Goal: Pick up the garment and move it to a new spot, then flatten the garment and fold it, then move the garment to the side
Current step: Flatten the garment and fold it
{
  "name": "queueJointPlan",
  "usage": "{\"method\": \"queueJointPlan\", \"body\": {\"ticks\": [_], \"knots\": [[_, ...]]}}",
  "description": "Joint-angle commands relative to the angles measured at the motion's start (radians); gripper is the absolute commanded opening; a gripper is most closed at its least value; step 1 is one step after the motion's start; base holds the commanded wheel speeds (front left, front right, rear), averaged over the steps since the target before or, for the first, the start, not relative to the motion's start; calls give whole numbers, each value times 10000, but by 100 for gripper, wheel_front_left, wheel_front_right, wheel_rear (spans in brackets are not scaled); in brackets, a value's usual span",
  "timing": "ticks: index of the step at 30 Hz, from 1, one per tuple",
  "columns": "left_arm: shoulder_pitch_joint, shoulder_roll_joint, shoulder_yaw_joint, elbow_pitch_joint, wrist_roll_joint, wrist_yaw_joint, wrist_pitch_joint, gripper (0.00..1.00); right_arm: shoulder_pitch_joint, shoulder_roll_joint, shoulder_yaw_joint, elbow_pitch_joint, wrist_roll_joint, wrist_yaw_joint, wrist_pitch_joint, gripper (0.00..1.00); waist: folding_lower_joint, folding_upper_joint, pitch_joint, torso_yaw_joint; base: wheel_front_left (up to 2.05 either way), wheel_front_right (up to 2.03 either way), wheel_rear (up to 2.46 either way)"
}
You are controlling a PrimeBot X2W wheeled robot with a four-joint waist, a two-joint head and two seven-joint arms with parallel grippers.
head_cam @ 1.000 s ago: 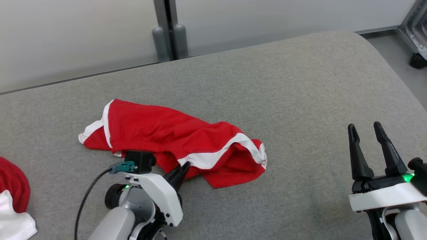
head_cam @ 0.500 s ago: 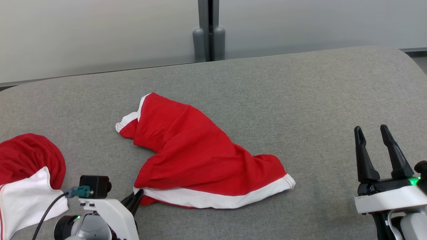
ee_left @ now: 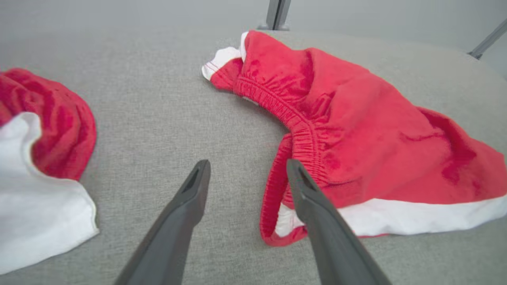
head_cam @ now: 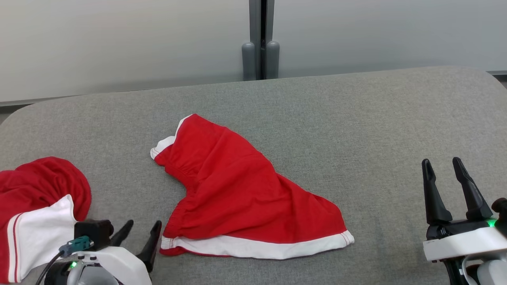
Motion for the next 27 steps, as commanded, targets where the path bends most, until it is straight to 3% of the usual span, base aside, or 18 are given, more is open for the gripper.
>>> {"method": "queueJointPlan", "body": {"ticks": [1,6,14,20,27], "knots": [[-57,67,85,-132,258,145,-333,100,86,-63,5,19,-39,0,-57,100,0,-1,-68,12,0,0,0],[-285,12,398,-601,975,555,-1940,100,141,-49,31,-16,-74,0,-57,100,0,-1,-224,-16,0,0,0],[-520,-628,462,-431,1746,893,-4202,100,181,135,68,-185,-207,0,-57,100,0,-1,-396,-156,0,0,0],[-567,-1008,220,-25,1945,759,-4477,100,348,247,520,68,-61,-1,-59,100,0,-1,-387,-145,0,0,0],[-785,-816,338,331,1773,562,-4488,100,211,211,534,116,10,0,-57,100,0,-1,-435,-155,0,0,0]]}}
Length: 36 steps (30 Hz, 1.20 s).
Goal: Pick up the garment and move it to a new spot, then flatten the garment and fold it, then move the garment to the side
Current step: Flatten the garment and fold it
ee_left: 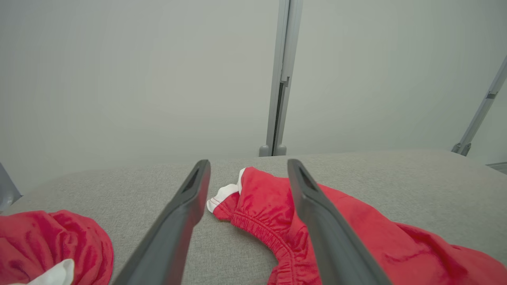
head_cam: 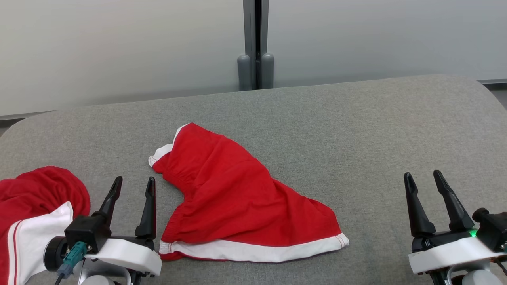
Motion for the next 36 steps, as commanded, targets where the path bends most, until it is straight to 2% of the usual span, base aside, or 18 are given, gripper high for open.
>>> {"method": "queueJointPlan", "body": {"ticks": [1,12,23,28,36], "knots": [[-104,50,27,34,-15,-43,-51,100,-83,-39,-7,-3,12,0,-57,100,0,-1,-2,1,0,0,0],[-70,-17,-22,-1,15,119,-91,100,-86,-177,121,114,127,0,-57,100,0,-1,68,61,0,0,0],[-2,26,-169,80,-216,2,303,100,-78,-339,475,518,407,0,206,100,0,-1,181,512,0,0,0],[289,180,-650,350,-798,-527,1889,100,-67,-543,1253,894,975,0,1342,100,0,-1,290,651,0,0,0],[352,396,-1057,296,-1463,-741,4040,100,-121,-861,2426,1165,2286,0,3094,100,0,-1,592,798,0,0,0]]}}
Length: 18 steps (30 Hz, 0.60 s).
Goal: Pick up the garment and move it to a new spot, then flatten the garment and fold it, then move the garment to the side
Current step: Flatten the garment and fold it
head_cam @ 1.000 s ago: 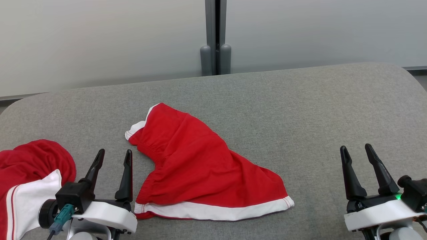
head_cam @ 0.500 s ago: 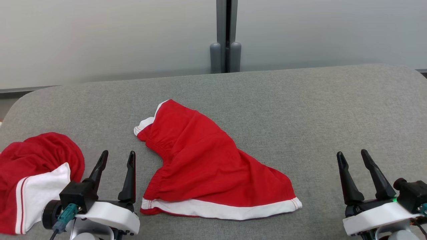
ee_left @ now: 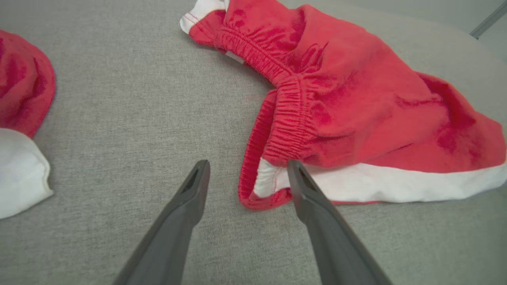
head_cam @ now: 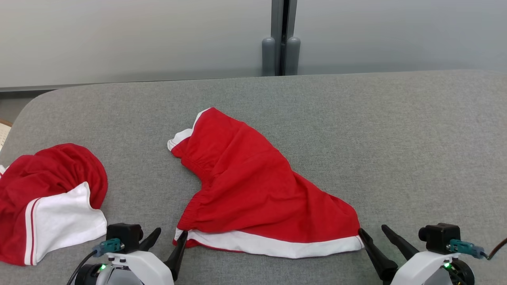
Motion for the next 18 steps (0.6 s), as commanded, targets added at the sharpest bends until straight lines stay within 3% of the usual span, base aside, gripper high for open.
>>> {"method": "queueJointPlan", "body": {"ticks": [1,8,15,16,18], "knots": [[-14,108,-69,-99,-86,-60,328,100,-131,-115,158,72,267,0,328,100,0,0,119,35,0,0,0],[-239,163,-263,-75,-251,-45,1033,100,-373,-180,665,71,857,0,987,100,0,0,412,63,0,0,0],[-548,141,-330,95,-164,-94,1096,100,-581,-309,1016,161,1182,0,1142,100,0,0,661,60,0,0,0],[-608,128,-353,132,-168,-147,1103,100,-608,-318,1065,185,1234,-1,1162,95,0,0,684,54,0,0,0],[-706,96,-412,228,-225,-221,1131,100,-674,-337,1175,229,1323,-1,1200,46,0,0,713,39,0,0,0]]}}
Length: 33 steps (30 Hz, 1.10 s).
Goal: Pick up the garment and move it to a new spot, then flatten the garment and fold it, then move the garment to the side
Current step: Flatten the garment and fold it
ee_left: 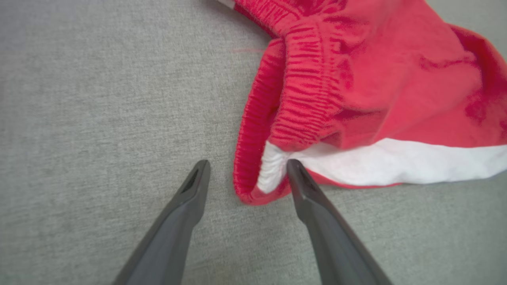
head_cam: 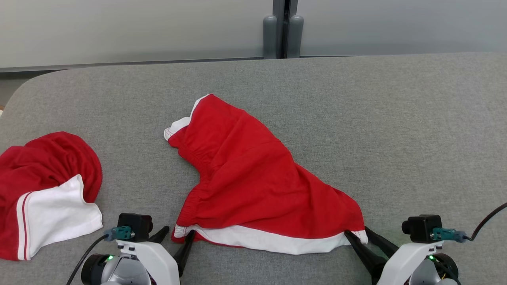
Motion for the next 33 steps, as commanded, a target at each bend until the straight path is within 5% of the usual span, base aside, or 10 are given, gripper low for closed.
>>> {"method": "queueJointPlan", "body": {"ticks": [1,2,3,12,18,26,33], "knots": [[-174,4,-42,75,-74,-91,77,69,-55,-51,118,93,86,-1,74,27,0,0,7,-17,0,0,0],[-204,24,-69,102,-63,-143,74,35,-89,-52,185,84,140,-1,73,4,0,0,8,-32,0,0,0],[-224,15,-56,106,-93,-168,40,0,-131,-65,253,76,176,-1,69,0,0,0,8,-47,0,0,0],[75,135,16,-737,-639,-458,309,0,-289,-182,580,-1143,1627,-1,-961,0,0,0,-247,-92,0,0,0],[-613,813,36,-1942,-1058,-686,1853,0,-894,-1192,675,-2475,2591,0,-991,0,0,0,-187,-281,0,0,0],[-3677,1199,325,-2056,-2814,-969,5343,0,-3346,-2189,443,-3169,3898,-1,-774,0,0,0,1022,-733,0,0,0],[-7218,1050,439,-896,-2371,-947,6296,0,-6181,-2540,216,-2781,5074,-1,-936,0,0,0,2377,-1206,0,0,0]]}}
